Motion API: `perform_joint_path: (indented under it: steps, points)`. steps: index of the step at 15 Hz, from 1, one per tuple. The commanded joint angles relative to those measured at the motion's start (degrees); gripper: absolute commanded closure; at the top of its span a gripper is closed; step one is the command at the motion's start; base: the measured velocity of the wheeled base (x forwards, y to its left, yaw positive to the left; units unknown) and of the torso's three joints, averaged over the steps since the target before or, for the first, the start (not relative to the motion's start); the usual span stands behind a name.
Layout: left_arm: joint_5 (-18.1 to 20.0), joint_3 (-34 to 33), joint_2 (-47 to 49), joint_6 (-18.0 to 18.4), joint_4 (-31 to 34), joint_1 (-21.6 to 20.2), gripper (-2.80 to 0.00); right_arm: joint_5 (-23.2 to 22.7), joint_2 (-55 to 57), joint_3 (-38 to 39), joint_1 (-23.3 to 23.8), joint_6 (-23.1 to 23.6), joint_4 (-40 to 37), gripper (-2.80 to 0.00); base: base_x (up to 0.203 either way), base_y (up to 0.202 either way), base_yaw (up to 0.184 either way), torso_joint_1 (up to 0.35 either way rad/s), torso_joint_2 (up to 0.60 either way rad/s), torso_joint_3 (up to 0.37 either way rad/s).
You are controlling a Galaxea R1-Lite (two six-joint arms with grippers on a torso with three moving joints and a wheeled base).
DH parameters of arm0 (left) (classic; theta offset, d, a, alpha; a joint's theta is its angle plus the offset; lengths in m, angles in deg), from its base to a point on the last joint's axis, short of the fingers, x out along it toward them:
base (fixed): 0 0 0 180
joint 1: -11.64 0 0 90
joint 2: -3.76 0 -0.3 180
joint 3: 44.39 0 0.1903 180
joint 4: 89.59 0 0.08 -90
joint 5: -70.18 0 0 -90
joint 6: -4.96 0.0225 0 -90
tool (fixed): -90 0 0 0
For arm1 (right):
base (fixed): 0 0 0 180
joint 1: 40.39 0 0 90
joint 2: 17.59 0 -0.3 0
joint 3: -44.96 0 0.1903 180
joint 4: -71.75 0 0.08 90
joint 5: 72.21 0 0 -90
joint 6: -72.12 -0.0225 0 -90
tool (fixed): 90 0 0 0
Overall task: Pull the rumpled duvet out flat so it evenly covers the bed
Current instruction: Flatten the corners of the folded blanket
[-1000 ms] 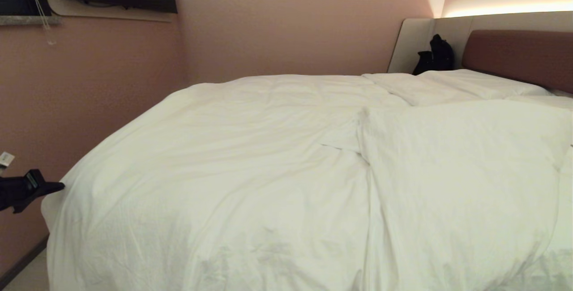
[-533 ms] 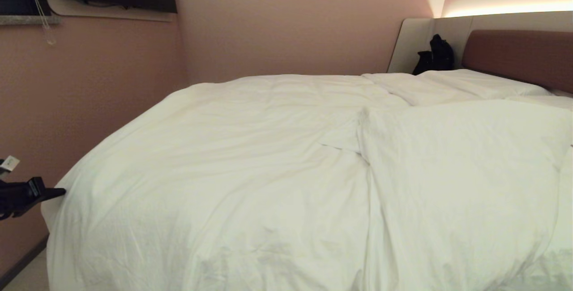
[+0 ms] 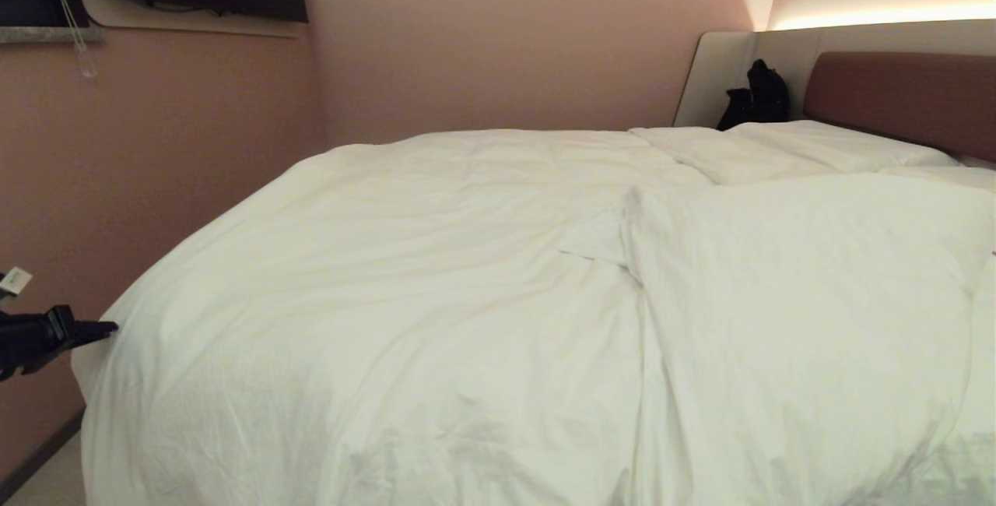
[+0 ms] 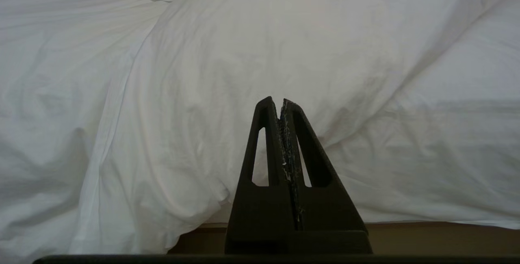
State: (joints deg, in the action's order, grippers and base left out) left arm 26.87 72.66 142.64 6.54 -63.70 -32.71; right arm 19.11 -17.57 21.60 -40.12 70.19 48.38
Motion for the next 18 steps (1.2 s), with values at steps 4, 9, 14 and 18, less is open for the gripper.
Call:
perform_joint_path:
  steps: [4,9,14,18]
  points:
    - [0.6,0.1,-0.1,2.4,0.0,0.0,-2.80,0.0,0.0,0.0,0.0,0.0,0.0,0.00,0.000,0.000,0.000,0.000,0.00,0.000]
    - [3.3,-0.1,0.9,5.5,0.0,1.2,-2.80,0.0,0.0,0.0,0.0,0.0,0.0,0.00,0.000,0.000,0.000,0.000,0.00,0.000]
    - [6.2,-0.4,2.2,14.2,0.0,4.1,-2.80,0.0,0.0,0.0,0.0,0.0,0.0,0.00,0.000,0.000,0.000,0.000,0.00,0.000]
    - [6.2,-0.1,3.3,14.5,0.0,6.7,-2.80,0.1,0.0,0.0,0.0,0.0,0.0,0.00,0.000,0.000,0.000,0.000,0.00,0.000]
